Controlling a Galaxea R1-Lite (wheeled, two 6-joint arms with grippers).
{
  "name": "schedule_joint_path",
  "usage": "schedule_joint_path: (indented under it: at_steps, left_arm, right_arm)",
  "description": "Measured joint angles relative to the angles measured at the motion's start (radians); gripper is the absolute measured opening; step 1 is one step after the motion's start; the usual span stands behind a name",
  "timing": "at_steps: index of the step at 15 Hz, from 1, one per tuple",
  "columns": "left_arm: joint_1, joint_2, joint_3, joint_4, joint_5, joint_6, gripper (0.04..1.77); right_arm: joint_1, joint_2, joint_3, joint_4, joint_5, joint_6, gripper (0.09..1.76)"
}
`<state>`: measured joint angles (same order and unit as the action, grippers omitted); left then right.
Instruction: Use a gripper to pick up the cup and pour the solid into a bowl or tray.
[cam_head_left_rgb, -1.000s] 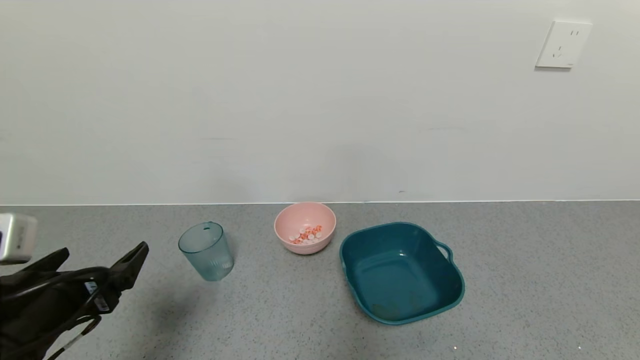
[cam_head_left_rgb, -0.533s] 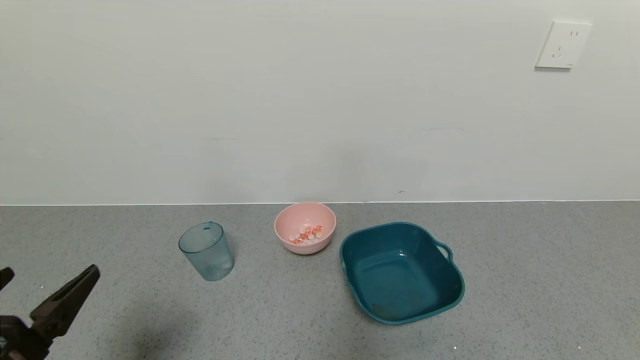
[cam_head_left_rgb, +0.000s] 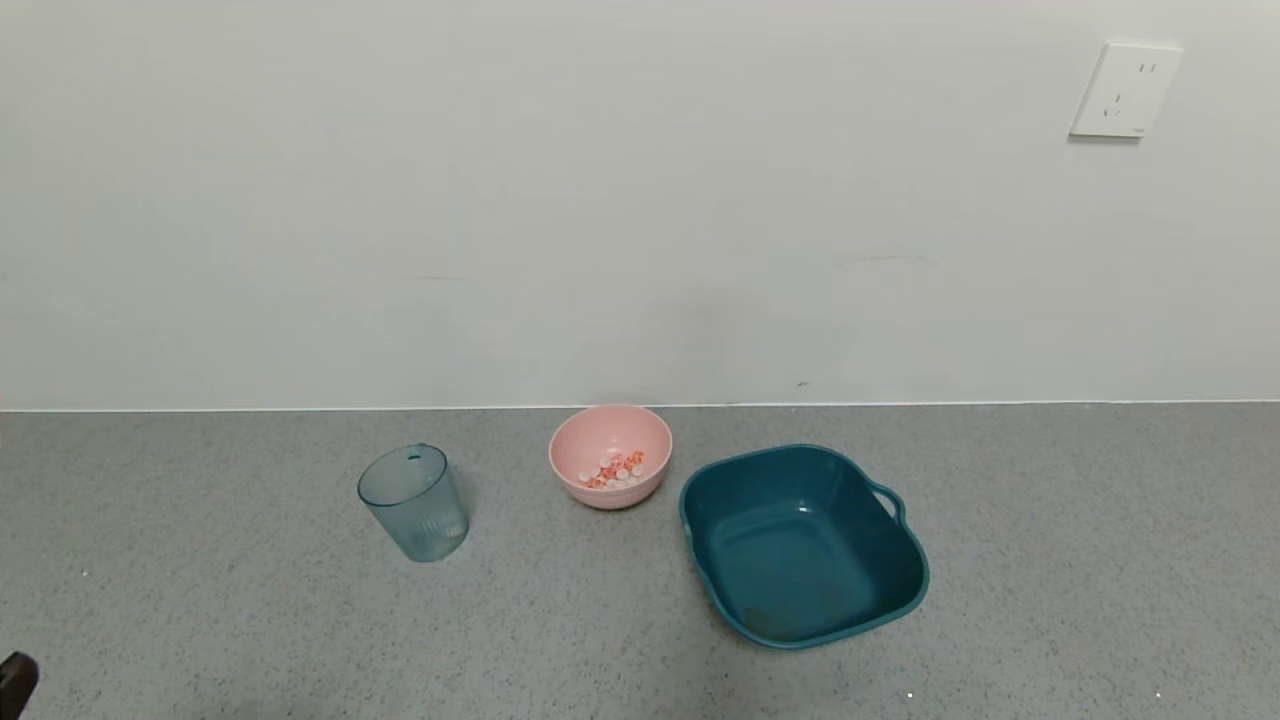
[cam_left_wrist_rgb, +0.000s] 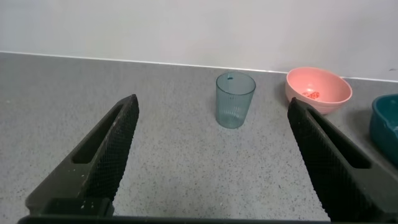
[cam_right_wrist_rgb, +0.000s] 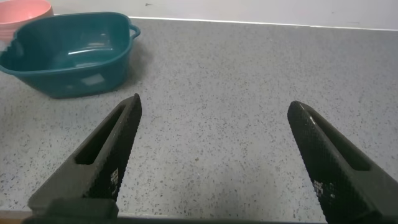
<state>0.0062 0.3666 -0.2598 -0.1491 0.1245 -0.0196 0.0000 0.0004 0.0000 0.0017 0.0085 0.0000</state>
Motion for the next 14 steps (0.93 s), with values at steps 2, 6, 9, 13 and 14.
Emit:
schedule_joint_path:
  at_steps: [2, 6, 9, 13, 14]
  left_arm:
    - [0.01, -0.085, -0.006, 0.048, -0.034, 0.002, 1.72]
    - [0.013, -0.185, 0.006, 0.076, -0.063, -0.001, 1.72]
    - [0.001, -0.271, 0.017, 0.118, -0.097, 0.007, 1.72]
    - [-0.006, -0.351, 0.039, 0.16, -0.13, 0.03, 1.72]
    - [-0.006, -0.358, 0.049, 0.158, -0.132, 0.031, 1.72]
  right_arm:
    - [0.0, 0.0, 0.0, 0.0, 0.0, 0.0, 1.71]
    - [0.0, 0.0, 0.0, 0.0, 0.0, 0.0, 1.71]
    - [0.0, 0.0, 0.0, 0.0, 0.0, 0.0, 1.71]
    - [0.0, 0.0, 0.0, 0.0, 0.0, 0.0, 1.71]
    - [0.0, 0.0, 0.0, 0.0, 0.0, 0.0, 1.71]
